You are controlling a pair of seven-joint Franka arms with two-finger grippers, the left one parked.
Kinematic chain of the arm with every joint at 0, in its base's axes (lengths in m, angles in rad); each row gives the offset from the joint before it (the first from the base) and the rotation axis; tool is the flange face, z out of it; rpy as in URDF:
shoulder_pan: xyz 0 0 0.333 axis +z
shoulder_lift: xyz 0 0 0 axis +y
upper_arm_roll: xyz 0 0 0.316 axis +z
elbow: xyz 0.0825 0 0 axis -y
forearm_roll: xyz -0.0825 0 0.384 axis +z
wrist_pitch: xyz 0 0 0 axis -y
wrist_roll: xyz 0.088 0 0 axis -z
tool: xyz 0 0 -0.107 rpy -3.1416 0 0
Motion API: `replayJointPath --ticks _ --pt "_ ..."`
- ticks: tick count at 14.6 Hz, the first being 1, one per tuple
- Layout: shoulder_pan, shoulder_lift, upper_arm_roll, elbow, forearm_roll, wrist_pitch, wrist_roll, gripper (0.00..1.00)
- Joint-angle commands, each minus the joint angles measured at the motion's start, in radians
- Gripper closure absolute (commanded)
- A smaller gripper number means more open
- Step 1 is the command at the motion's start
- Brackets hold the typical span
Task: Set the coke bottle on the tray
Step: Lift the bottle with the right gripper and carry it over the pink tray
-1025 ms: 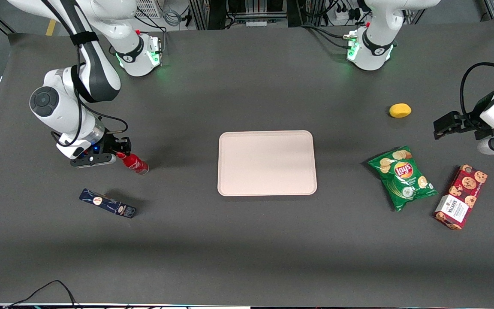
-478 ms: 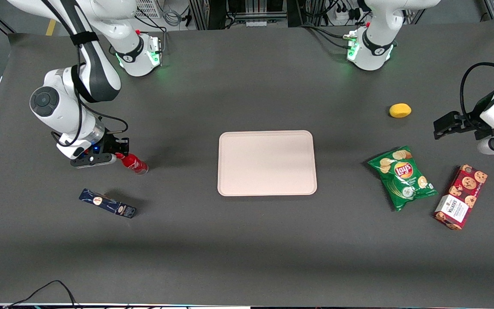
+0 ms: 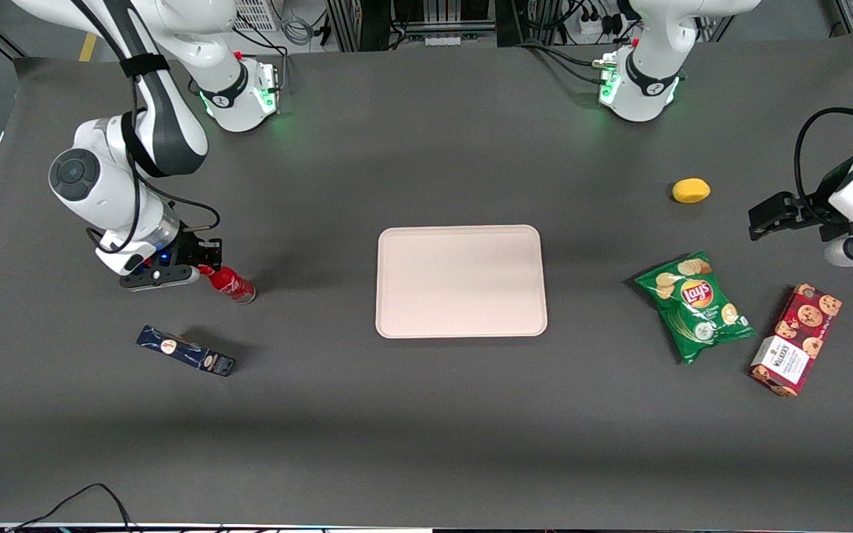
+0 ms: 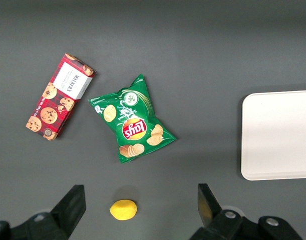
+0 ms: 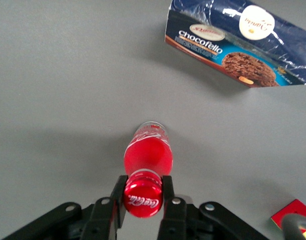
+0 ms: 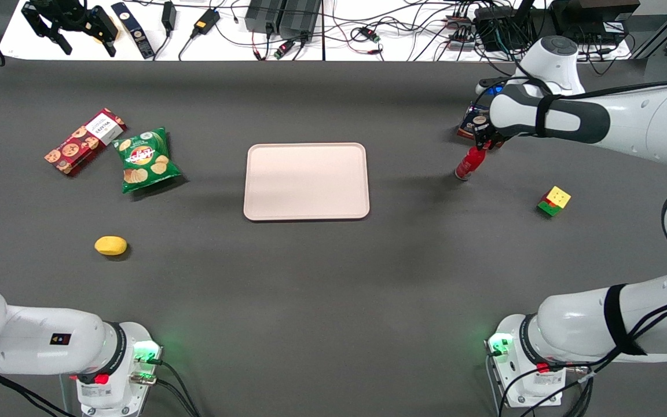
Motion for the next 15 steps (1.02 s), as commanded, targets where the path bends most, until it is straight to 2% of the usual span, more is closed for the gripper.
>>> replayJointPath --ticks 1,10,15 --pt "0.01 0.001 -0.004 0.065 -0.013 -0.073 -0.007 1.0" --pt "0.01 -0.001 -0.001 0.176 -0.011 -0.211 -0.006 1.0" --pt "0.018 -0.002 0.039 0.272 0.0 -0.3 0.012 1.0"
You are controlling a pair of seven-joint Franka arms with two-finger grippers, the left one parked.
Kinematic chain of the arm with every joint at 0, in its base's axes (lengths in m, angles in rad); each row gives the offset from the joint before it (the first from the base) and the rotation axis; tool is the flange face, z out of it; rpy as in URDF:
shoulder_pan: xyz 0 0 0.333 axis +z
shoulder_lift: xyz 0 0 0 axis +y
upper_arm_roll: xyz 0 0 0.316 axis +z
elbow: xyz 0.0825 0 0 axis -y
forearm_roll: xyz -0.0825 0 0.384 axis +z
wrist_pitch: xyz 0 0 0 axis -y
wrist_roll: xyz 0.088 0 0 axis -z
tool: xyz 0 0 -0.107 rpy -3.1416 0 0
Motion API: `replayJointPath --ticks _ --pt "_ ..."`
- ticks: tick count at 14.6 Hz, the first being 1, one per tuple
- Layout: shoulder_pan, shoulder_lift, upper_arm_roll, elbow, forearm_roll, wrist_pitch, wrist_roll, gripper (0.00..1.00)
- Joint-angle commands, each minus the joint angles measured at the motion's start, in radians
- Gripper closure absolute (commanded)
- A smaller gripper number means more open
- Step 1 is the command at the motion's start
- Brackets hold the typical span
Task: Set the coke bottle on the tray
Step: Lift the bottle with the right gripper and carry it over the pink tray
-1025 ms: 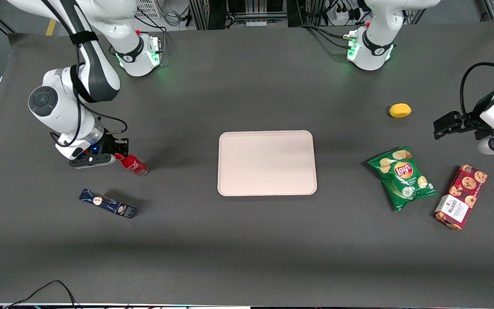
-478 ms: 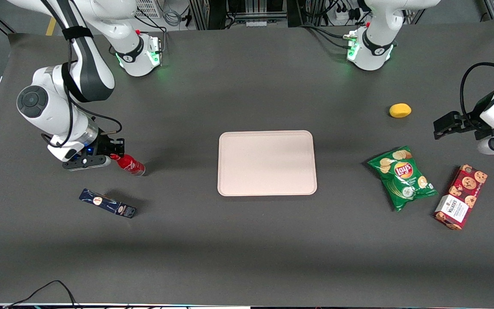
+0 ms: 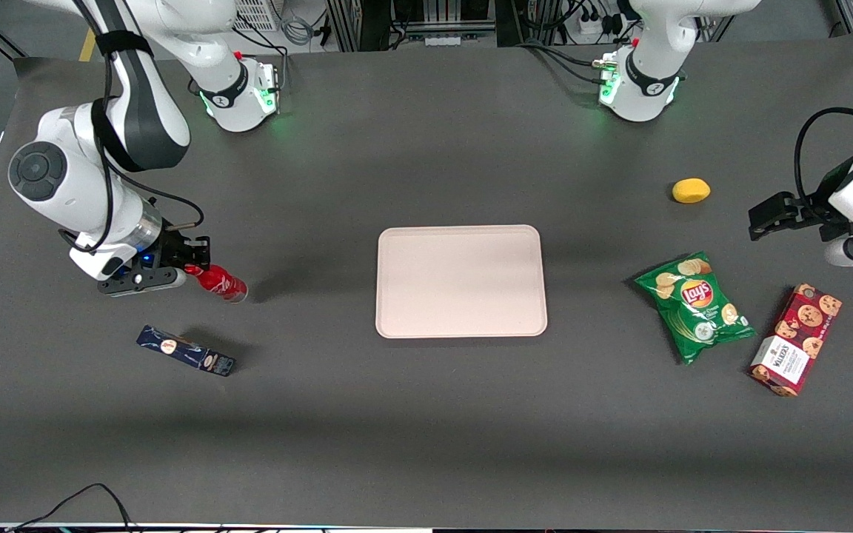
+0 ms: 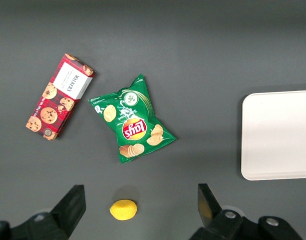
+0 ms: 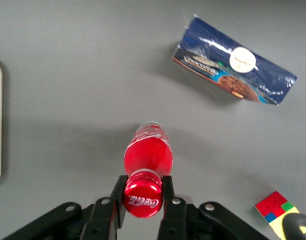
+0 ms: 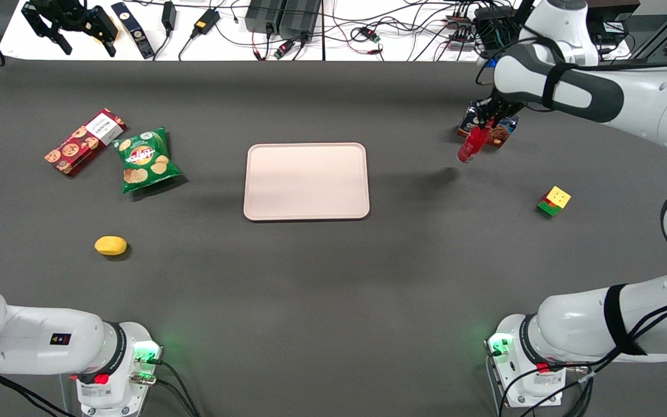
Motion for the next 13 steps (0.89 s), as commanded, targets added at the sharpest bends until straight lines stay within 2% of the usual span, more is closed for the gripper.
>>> replayJointPath --ticks 1,6,9,13 --pt "0.016 -0.002 0.017 0.096 0.001 -0.087 0.017 1.0" --pt "0.11 0.026 0.023 0.225 0.006 -0.154 0.153 1.0" --pt "0.135 0.093 0.101 0.344 0.009 -0.221 0.309 1.0" --pt "0.251 0.208 0.112 0.534 0.009 -0.294 0.509 1.0"
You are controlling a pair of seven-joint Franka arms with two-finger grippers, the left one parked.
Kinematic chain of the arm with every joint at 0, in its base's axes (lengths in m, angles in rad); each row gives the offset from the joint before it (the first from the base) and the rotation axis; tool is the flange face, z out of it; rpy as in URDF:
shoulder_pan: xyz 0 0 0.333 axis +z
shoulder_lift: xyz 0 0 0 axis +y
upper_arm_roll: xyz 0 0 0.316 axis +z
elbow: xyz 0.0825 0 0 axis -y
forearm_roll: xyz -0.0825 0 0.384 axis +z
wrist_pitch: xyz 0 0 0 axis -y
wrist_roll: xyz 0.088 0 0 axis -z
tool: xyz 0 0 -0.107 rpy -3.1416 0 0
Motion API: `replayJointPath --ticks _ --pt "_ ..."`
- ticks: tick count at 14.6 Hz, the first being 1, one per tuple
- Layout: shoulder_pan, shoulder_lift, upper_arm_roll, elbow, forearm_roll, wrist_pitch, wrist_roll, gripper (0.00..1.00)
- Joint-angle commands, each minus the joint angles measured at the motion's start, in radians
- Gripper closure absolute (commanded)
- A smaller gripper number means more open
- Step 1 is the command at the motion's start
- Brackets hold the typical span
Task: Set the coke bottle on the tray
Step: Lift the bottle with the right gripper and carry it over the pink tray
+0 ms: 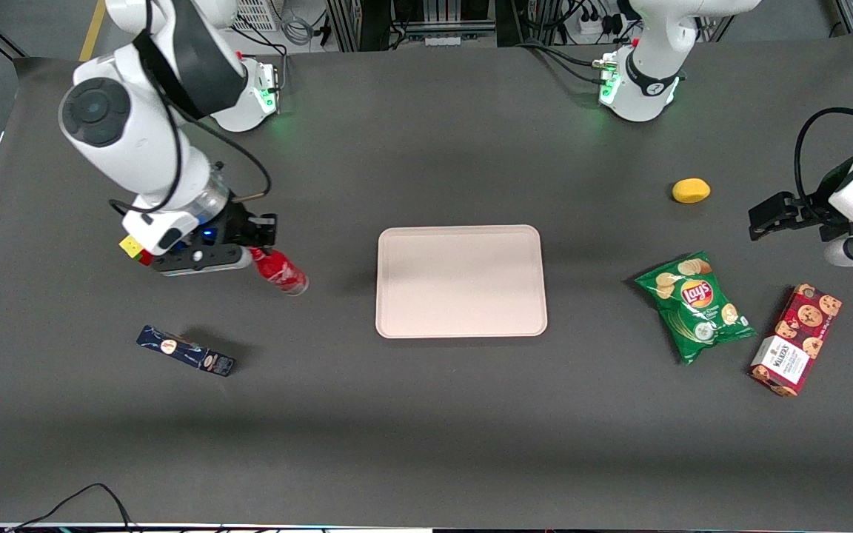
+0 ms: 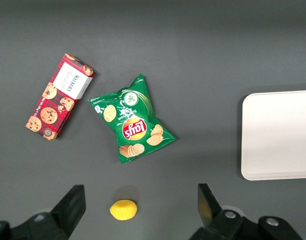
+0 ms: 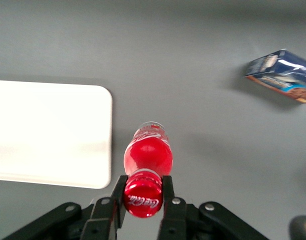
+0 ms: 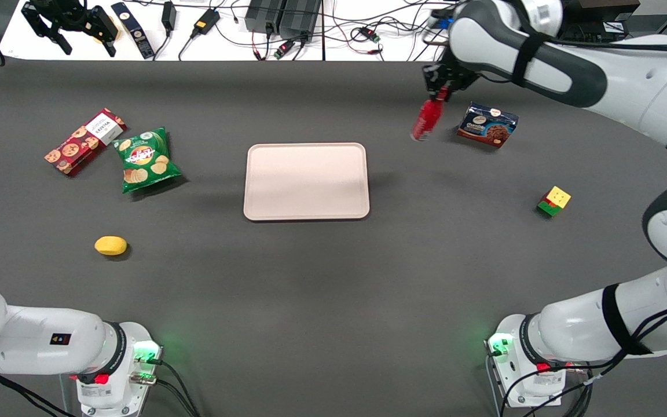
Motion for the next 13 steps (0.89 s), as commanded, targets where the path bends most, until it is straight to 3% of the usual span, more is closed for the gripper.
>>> replayJointPath --ticks 1,6,13 --pt "0.111 0.139 -0.001 0.214 0.002 -0.073 0.177 1.0" --pt "0.268 0.296 -0.005 0.337 -0.024 -0.07 0.415 1.0" --pt "0.354 0.431 -0.004 0.344 -0.176 0.0 0.553 1.0"
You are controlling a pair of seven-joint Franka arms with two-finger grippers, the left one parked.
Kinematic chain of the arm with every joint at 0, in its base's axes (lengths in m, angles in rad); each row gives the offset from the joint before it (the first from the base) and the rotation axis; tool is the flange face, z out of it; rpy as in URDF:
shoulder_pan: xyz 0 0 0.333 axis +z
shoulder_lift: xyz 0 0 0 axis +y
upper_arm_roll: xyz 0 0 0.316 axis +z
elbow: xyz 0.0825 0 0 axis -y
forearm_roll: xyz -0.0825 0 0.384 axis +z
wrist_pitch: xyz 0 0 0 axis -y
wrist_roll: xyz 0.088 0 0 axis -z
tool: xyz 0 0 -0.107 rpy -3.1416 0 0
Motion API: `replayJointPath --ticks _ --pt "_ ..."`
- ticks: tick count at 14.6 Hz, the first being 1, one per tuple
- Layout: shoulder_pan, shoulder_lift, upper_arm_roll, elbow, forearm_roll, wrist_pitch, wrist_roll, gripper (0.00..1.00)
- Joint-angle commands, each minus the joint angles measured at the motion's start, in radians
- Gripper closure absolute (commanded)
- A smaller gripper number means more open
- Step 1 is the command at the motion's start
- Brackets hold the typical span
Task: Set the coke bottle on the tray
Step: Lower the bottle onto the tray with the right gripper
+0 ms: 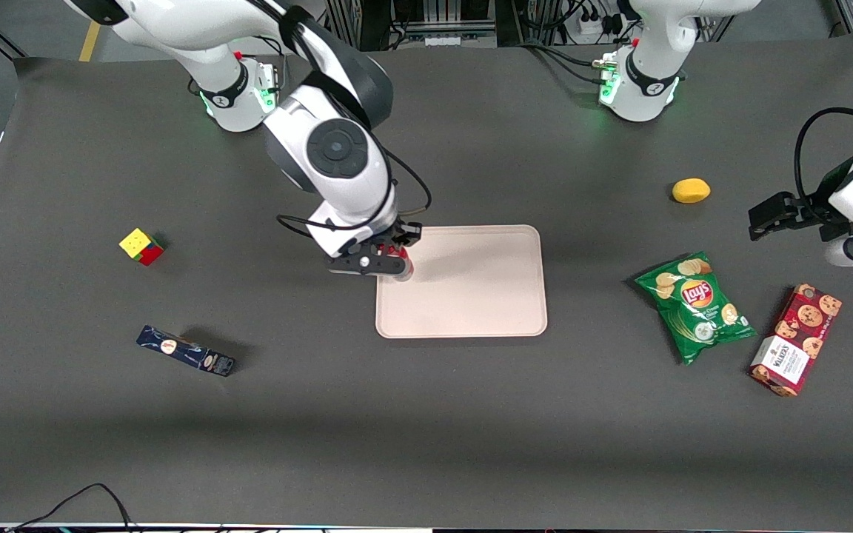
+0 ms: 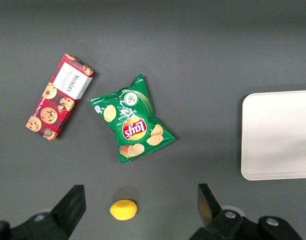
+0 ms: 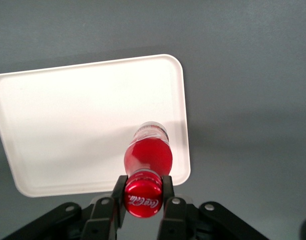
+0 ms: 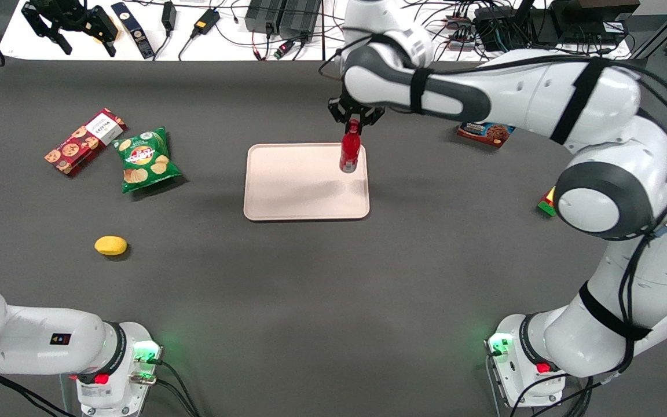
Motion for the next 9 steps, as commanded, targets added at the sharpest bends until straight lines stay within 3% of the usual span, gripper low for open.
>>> replayJointPath --ticks 1,4,9 --pt "0.023 0.062 -0.005 0.051 -0.057 0.029 0.057 1.0" --pt "0.021 0.089 -0.005 0.048 -0.101 0.045 0.057 1.0" --pt "0.015 0.094 -0.006 0.0 -0.101 0.085 0.06 1.0"
